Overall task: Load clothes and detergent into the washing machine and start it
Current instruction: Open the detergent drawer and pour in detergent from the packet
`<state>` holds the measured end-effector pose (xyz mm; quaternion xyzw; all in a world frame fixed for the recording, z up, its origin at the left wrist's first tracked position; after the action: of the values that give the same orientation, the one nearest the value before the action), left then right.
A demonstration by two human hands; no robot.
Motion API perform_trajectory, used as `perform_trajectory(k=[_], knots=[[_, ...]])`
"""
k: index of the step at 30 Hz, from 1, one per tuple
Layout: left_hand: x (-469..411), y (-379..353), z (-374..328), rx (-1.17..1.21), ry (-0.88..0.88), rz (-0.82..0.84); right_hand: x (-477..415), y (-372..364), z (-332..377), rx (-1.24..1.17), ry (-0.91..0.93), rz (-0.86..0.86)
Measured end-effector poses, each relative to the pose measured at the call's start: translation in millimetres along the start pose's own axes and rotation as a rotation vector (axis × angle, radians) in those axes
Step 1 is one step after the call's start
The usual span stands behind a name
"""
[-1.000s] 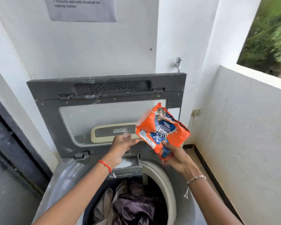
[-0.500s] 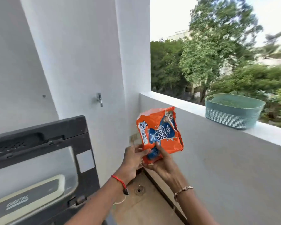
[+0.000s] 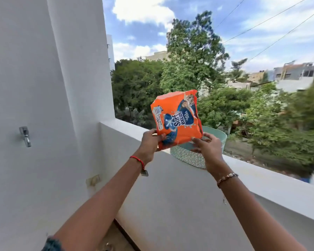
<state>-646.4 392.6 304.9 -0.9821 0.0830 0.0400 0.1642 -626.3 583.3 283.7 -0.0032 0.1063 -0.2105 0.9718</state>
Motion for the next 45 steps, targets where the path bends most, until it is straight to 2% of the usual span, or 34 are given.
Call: perform_trajectory(k=[3,7,10,14,18,21,26,30,35,41,45], knots=[[-36,-35,0,0.019,-0.024,0.064,-36,26,23,0.337,0.174,-0.146],[-80,-63,11,-0.03,-0.065,0.088,-75,44,19,0.776,0.228,-0.224],[-104,-69,28,-0.148,-0.071,0.043,-93,51,2,0.892,0.165,-0.182],[-121,-70,49,-0.187,-0.071,0.027,-98,57,-12,1.046,0.088,-0.135],[-128,-66,53,-0.442,-0.102,-0.029,-100,59,-25,1.051,0.056,-0.098],[-122,-63,45,-0.505,-0.139,-0.08,-93,61,-21,1.003,0.063,-0.151],[-98,-43,42,-0.46,-0.117,-0.068,-64,46,5,0.886,0.214,-0.248],[-58,0,35,-0.46,-0.174,-0.111,-15,5,27,0.712,0.423,-0.29],[19,77,30,-0.485,-0.208,-0.213,67,-88,17,0.552,0.585,-0.071],[160,202,16,-0.507,-0.273,-0.33,205,-204,-26,0.434,0.534,0.266],[277,297,21,-0.517,-0.246,-0.446,319,-275,-62,0.402,0.474,0.52]])
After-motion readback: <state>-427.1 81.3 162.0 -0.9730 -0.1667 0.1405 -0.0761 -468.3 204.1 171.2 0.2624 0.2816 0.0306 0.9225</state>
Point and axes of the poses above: each hand's wrist, its own x-axis away from the middle knuckle, its own y-axis out of the back of the hand, z = x × y, the point moved 10 cm from there along -x, towards the middle knuckle, and after that the axes turned 10 degrees about x, right-handed, at the moved point
